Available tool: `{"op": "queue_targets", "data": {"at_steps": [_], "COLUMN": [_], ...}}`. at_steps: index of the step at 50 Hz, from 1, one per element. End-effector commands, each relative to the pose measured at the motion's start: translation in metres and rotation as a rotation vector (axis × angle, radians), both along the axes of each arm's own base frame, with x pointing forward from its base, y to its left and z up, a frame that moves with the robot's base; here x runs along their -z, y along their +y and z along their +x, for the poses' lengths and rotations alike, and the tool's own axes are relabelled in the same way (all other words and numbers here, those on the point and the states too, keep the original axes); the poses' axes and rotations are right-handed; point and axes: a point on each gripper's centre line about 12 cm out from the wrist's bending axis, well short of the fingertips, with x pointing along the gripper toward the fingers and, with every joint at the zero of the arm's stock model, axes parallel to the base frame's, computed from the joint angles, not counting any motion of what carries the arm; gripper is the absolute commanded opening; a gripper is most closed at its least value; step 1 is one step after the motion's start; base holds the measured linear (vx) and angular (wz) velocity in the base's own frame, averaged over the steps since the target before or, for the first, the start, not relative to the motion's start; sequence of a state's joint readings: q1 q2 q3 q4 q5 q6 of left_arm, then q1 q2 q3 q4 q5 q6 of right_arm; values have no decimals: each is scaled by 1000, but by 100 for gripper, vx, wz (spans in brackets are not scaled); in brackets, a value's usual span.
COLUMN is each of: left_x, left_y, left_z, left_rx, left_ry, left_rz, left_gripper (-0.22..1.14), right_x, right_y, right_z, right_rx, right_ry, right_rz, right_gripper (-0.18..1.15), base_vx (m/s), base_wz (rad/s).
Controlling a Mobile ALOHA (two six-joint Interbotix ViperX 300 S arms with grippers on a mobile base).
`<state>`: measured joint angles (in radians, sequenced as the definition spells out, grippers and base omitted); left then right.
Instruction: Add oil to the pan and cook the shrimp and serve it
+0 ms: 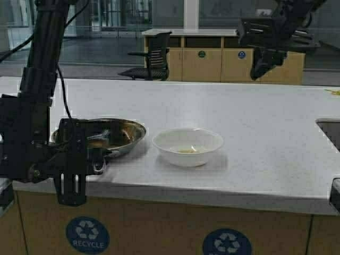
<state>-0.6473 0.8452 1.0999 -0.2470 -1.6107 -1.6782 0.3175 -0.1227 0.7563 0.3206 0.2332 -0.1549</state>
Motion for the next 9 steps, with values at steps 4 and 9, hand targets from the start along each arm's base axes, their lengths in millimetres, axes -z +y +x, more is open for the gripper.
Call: {"op": "queue_targets", "data": {"at_steps": [4,9], "left_x": [-10,-11], "left_y": [1,5], "left_z": [4,4], "left_rx": [-7,-30], "left_ry": [-64,-80], "left_rz": [9,39], "left_gripper": [66,105], "right_x": [-10,-11], "right_y": [2,2], "right_z": [4,4], "right_rx": [-1,-1], "right_ry": [-32,-32], "right_rz": [10,11], "right_gripper": [6,6], "base_vx": [0,0], "base_wz": [0,0]}}
